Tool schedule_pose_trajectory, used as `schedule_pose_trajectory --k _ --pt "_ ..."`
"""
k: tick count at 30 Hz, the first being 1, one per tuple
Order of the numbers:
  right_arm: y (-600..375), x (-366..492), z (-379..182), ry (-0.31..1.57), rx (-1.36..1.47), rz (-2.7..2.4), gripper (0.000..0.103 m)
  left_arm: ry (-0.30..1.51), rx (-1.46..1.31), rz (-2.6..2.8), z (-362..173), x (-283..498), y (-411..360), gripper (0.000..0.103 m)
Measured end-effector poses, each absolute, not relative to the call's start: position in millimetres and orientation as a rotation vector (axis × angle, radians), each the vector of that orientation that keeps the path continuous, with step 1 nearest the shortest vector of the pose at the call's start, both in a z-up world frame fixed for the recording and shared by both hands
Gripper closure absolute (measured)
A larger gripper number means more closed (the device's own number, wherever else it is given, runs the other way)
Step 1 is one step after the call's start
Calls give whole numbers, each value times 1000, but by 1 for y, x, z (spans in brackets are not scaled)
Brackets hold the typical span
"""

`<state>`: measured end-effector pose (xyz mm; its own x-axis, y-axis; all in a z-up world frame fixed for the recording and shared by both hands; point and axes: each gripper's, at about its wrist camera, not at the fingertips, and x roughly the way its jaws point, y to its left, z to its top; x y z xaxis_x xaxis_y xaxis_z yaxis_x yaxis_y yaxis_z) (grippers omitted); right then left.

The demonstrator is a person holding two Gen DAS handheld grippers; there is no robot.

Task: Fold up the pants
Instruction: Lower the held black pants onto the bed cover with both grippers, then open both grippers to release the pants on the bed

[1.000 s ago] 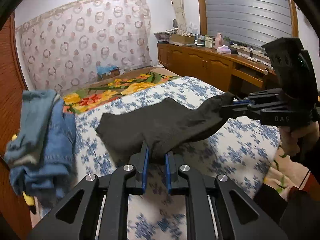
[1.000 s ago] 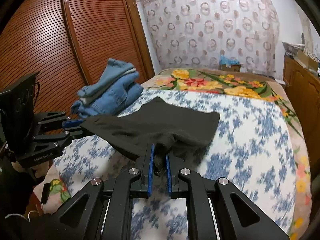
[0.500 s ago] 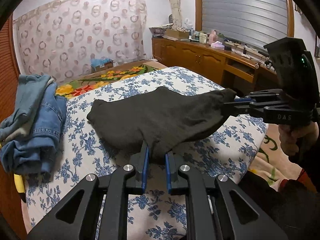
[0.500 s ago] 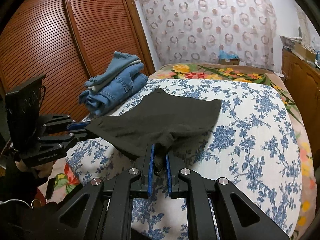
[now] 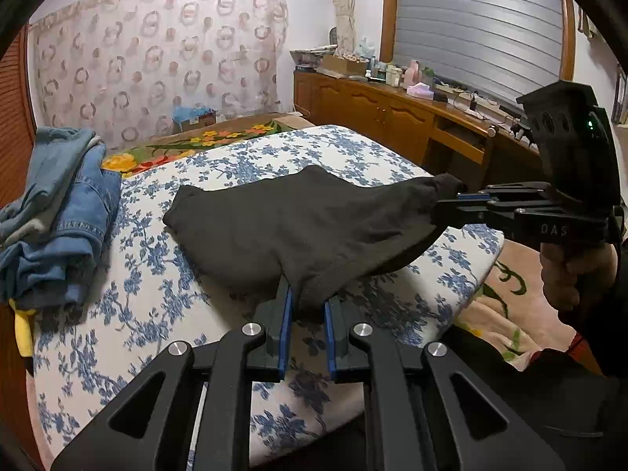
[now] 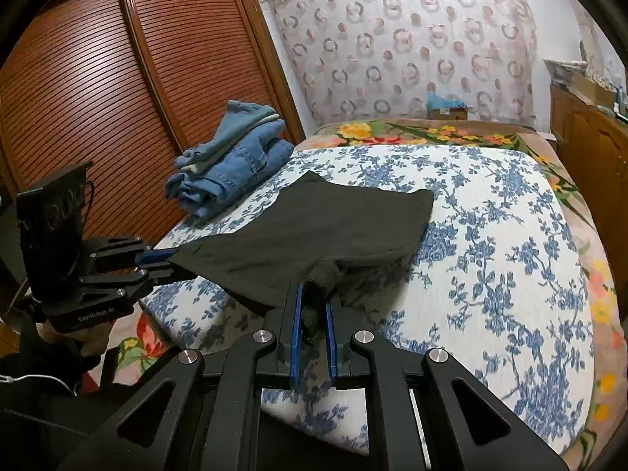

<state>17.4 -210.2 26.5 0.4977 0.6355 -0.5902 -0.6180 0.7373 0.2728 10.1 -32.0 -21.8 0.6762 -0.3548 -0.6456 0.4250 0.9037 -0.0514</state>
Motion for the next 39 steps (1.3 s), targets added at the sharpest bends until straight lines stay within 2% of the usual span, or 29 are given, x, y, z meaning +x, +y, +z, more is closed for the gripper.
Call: schedule_pose_trajectory --k 14,31,34,36,37,39 --pt "-193 55 42 669 22 717 93 663 80 -402 -7 51 -23 88" --pt "-148 141 15 712 -10 649 92 711 71 -317 -17 141 -18 87" --pt "-143 151 10 725 -21 635 88 720 55 -302 -20 147 -15 76" --pt "-142 155 9 729 -32 630 83 719 47 -299 -22 147 -14 60" --pt "-141 155 9 729 -43 620 77 718 42 -298 -22 146 -12 55" --pt "-142 156 9 728 -66 602 68 712 30 -292 -24 144 -9 53"
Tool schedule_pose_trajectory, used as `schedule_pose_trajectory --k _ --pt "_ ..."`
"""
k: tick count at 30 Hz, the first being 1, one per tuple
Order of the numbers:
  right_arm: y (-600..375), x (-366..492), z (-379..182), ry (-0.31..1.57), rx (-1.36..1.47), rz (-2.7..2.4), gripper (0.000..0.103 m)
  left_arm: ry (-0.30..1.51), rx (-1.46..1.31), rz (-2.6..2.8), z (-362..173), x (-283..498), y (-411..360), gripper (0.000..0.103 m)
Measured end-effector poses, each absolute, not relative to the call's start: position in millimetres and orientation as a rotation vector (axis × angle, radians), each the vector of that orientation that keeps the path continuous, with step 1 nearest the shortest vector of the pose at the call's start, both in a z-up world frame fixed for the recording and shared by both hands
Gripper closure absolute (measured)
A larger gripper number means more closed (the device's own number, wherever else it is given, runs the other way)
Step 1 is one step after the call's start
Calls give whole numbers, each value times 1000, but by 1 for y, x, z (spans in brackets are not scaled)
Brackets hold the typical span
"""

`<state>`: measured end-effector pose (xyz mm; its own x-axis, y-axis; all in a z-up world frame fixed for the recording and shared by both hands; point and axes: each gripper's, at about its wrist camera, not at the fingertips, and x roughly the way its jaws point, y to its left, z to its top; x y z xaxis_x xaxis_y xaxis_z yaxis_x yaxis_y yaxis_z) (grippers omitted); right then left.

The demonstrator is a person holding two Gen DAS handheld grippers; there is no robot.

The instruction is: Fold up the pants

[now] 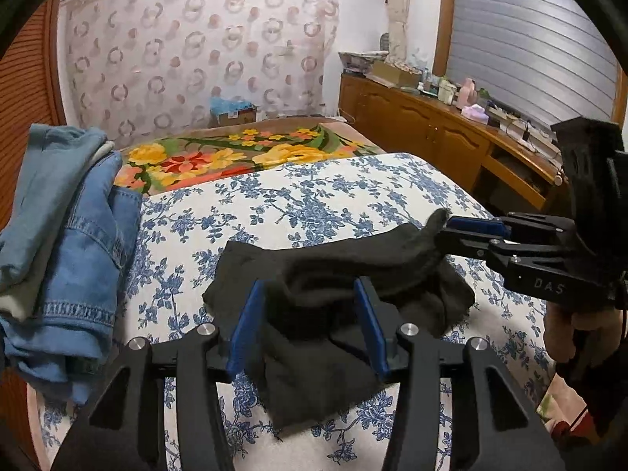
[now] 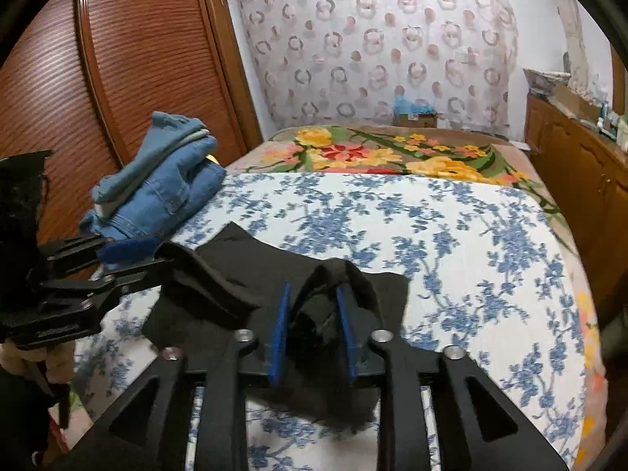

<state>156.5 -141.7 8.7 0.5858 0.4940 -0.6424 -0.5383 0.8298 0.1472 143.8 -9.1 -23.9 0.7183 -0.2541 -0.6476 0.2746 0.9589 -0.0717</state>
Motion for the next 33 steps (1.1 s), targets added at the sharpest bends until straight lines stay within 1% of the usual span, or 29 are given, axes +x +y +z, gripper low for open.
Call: schedule_pose_trajectory --k 2,4,9,17,19,20,21,22,24,25,27,28,29,31,33 --pt "-142 157 7 729 -79 597 64 715 18 -293 -27 141 -6 53" --pt "-143 155 6 737 -99 592 64 722 14 -291 -33 136 -4 53" --pt "-152 143 -5 766 -145 580 63 769 3 -274 -51 129 1 53" --pt "-179 129 -23 818 -124 620 63 810 -3 -261 -74 121 7 54" --pt "-181 130 -26 824 -129 619 64 812 -3 -268 -77 121 7 57" --pt "-180 132 -26 827 -127 620 64 815 -1 -271 -77 122 6 61" --pt "-179 133 -27 833 -123 627 66 818 0 -274 -78 123 5 62" --pt "-178 136 -28 841 -118 636 71 819 2 -274 -78 123 5 63" --pt "-175 139 -32 860 -124 634 74 824 10 -276 -79 124 3 64" --pt "-174 141 -34 872 -127 635 80 825 17 -273 -80 124 2 64" --pt "-173 142 -37 880 -127 643 84 829 24 -268 -83 125 2 64" --pt "-173 142 -36 877 -132 644 92 832 23 -265 -84 126 2 64" --pt "-175 142 -35 871 -133 645 96 836 24 -261 -85 127 3 64" --pt "-184 141 -27 820 -121 593 97 842 21 -258 -87 129 4 64" --pt "-190 141 -24 817 -91 595 97 842 15 -261 -89 129 4 64"
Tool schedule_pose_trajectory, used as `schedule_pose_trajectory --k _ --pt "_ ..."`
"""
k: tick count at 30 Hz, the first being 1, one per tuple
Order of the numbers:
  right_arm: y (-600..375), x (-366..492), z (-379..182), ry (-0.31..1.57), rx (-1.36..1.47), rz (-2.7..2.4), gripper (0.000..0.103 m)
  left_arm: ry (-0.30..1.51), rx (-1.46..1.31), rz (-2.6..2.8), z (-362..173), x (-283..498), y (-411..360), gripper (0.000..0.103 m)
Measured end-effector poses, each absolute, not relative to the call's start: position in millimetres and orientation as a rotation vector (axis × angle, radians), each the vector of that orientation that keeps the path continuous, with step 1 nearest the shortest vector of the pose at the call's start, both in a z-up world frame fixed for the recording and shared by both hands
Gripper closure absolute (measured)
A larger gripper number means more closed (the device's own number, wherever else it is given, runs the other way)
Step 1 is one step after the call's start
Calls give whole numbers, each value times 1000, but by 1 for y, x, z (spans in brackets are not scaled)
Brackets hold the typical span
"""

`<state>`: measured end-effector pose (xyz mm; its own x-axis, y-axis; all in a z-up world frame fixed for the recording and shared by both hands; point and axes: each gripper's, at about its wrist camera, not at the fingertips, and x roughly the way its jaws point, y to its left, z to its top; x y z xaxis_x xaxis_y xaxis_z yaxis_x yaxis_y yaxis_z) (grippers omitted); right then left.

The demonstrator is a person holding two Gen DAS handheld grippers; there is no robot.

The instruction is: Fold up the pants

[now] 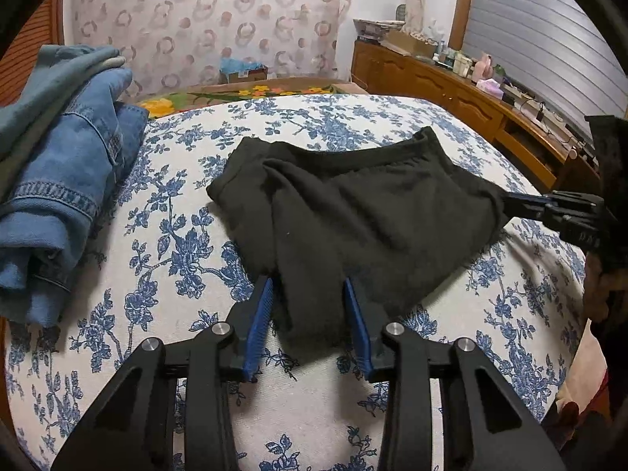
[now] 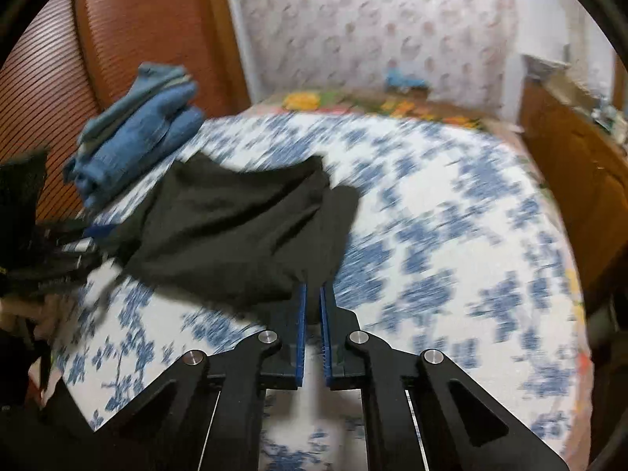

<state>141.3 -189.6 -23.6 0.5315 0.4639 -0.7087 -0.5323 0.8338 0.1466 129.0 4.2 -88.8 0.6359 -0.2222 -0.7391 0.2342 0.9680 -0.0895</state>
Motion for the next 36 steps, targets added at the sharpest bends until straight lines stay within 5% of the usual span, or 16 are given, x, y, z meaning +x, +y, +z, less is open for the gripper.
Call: schedule_pose_trajectory --k 4,9,22,28,30,34,36 --pt "-186 140 -33 834 -103 595 97 843 11 -265 -89 130 4 68" --pt "-187 144 -37 847 -80 599 97 823 0 -280 -85 128 4 86" --pt "-172 127 -26 796 -149 619 76 836 19 -261 -89 131 1 86" --pt "-165 137 -32 835 -186 611 75 836 10 -262 -90 130 2 86" --pt "-164 136 -32 825 -211 607 79 836 11 -261 -91 130 2 85" --pt "-160 130 -32 806 -277 584 102 835 5 -261 -91 130 2 85" --pt "-165 129 -28 787 -278 552 103 834 6 -259 -91 130 2 85"
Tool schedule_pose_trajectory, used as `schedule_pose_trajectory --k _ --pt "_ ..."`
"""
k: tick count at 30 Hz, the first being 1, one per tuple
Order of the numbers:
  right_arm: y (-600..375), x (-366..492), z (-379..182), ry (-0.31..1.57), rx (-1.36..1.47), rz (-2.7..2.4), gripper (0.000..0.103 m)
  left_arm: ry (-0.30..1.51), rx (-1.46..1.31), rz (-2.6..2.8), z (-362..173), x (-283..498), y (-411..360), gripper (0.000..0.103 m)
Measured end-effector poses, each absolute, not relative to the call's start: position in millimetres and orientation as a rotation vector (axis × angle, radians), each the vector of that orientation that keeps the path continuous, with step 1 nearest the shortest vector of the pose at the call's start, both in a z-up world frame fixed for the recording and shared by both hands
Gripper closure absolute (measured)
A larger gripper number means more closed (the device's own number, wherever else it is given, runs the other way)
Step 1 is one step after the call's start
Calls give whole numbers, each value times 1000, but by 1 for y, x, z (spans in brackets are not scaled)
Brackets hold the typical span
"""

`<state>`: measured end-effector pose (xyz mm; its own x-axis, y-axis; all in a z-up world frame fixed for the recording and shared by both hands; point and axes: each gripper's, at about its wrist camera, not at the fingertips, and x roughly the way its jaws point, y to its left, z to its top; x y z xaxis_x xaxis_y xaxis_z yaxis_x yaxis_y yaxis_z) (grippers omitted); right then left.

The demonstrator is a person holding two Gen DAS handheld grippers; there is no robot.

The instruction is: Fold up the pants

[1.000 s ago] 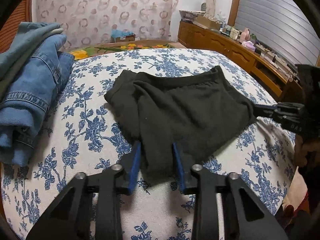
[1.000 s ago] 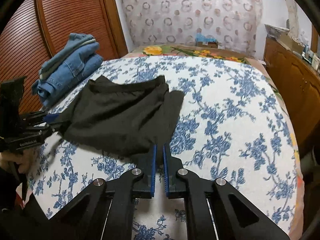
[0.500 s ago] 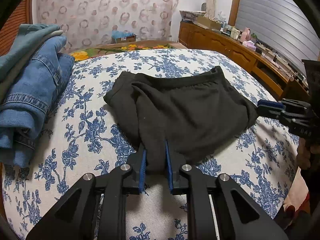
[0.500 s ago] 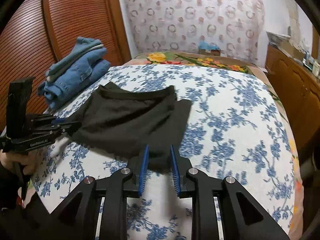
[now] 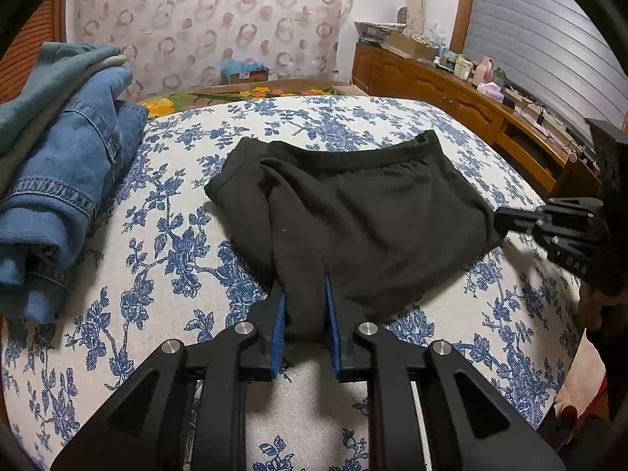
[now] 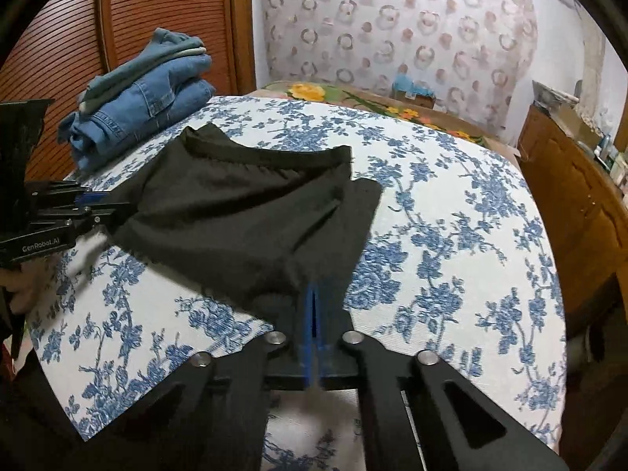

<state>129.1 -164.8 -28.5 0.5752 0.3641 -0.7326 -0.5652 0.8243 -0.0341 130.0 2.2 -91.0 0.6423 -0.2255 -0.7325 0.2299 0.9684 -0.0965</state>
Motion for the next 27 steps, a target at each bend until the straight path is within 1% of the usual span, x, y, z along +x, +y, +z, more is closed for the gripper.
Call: schedule_pose_trajectory --k 2,4,11,15,16,17,20,23,27 --pt "-178 128 -20 749 -238 505 103 834 5 -258 -91 130 3 84" --pt "-193 131 -15 756 -167 505 103 834 4 -257 -91 130 4 84" --pt "-197 128 -16 749 -135 519 103 832 -4 -258 -91 129 5 85" --pt "-197 127 -16 756 -89 587 103 818 -24 -266 -87 128 7 90" --pt "-193 126 -17 757 -96 592 100 815 -27 -264 -86 128 7 91" --pt "-194 127 -18 759 -101 594 94 810 -31 -264 -84 128 7 91" --pt "-192 126 -24 788 -116 611 82 794 -38 -268 -77 126 6 92" --pt "-189 129 -31 824 -150 613 79 769 -52 -274 -66 124 8 92" --pt "-185 135 -36 854 -169 625 79 762 -53 -277 -62 125 10 92"
